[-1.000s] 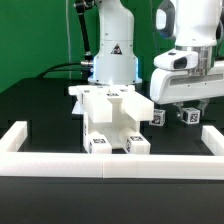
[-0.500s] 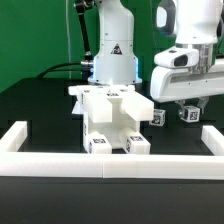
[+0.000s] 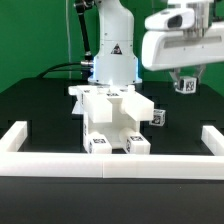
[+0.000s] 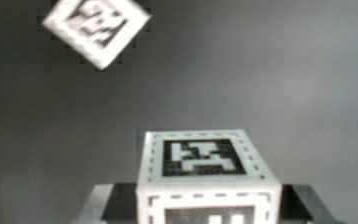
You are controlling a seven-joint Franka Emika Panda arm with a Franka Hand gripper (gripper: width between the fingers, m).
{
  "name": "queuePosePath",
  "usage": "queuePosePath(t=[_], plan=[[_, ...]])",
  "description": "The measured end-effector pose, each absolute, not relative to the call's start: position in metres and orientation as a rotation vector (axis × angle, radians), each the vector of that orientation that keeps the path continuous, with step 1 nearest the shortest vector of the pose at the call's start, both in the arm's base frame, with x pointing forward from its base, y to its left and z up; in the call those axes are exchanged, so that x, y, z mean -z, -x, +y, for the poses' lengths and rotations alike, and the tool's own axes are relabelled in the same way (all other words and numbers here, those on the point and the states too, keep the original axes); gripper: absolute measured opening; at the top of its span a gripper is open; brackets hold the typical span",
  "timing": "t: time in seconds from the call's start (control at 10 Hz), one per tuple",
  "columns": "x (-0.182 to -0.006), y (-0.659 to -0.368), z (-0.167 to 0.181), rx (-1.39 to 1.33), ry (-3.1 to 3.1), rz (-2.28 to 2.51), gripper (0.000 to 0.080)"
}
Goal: Assemble chair
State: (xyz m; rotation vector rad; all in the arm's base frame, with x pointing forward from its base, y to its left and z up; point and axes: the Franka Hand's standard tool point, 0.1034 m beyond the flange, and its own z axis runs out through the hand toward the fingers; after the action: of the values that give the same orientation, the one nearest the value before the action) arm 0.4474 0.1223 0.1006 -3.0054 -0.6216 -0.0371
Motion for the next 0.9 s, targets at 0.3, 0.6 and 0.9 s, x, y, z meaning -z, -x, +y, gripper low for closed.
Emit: queuePosePath(t=[0.3,0.6,0.9], plan=[[-0.095,-0.446,0.123,0.052,3.01,-0.618,0.0285],[-0.112,-0.458,0.109,0.015,2.985,-0.688,0.0285],[-0.142,-0.495,0.097,-0.032,2.985,-0.672,0.0285]])
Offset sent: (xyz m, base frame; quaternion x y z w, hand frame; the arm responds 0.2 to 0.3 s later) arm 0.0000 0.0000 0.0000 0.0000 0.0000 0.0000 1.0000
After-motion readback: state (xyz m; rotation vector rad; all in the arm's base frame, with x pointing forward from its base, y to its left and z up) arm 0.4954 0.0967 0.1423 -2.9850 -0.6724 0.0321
